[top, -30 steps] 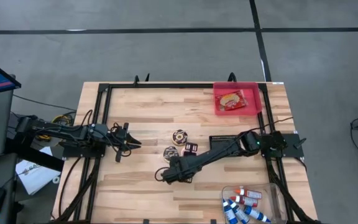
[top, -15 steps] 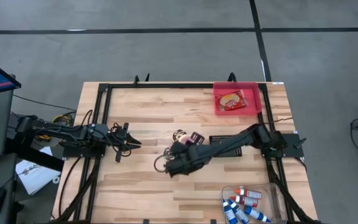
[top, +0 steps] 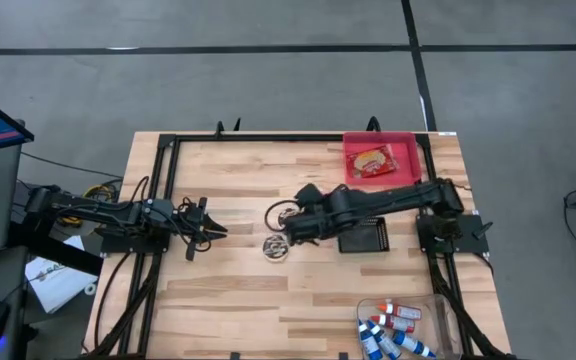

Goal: Pick & Place Food Item
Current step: Put the pink donut into the black bin, then put the top brown donut into the black bin

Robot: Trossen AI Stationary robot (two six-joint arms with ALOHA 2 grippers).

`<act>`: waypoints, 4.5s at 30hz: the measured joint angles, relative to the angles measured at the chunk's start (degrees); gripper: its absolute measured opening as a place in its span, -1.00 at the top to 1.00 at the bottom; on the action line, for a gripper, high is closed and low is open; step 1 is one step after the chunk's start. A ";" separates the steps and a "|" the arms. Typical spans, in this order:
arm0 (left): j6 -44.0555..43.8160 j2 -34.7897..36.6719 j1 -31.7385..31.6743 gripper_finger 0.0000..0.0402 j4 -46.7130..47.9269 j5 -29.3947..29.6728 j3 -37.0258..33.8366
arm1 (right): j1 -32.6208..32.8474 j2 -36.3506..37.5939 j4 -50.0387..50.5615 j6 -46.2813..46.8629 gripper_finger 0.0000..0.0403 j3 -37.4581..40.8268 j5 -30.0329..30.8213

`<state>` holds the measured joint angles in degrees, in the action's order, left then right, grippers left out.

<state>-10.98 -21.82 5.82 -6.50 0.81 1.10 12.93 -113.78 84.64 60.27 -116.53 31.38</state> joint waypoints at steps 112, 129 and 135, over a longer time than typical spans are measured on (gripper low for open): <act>0.00 0.01 0.00 0.66 -0.48 0.00 0.00 | -1.01 40.13 -60.80 20.95 -0.07 77.64 -19.34; 0.00 0.01 -0.02 0.66 -0.44 -0.01 0.00 | 0.78 40.41 -61.91 16.18 -0.10 69.53 -15.13; 0.00 0.01 0.00 0.66 -0.48 0.01 0.00 | -0.64 35.14 -54.20 12.51 -0.06 60.43 -13.84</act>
<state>-10.98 -21.80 5.82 -6.98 0.82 1.10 12.29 -78.64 30.44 72.78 -56.10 17.54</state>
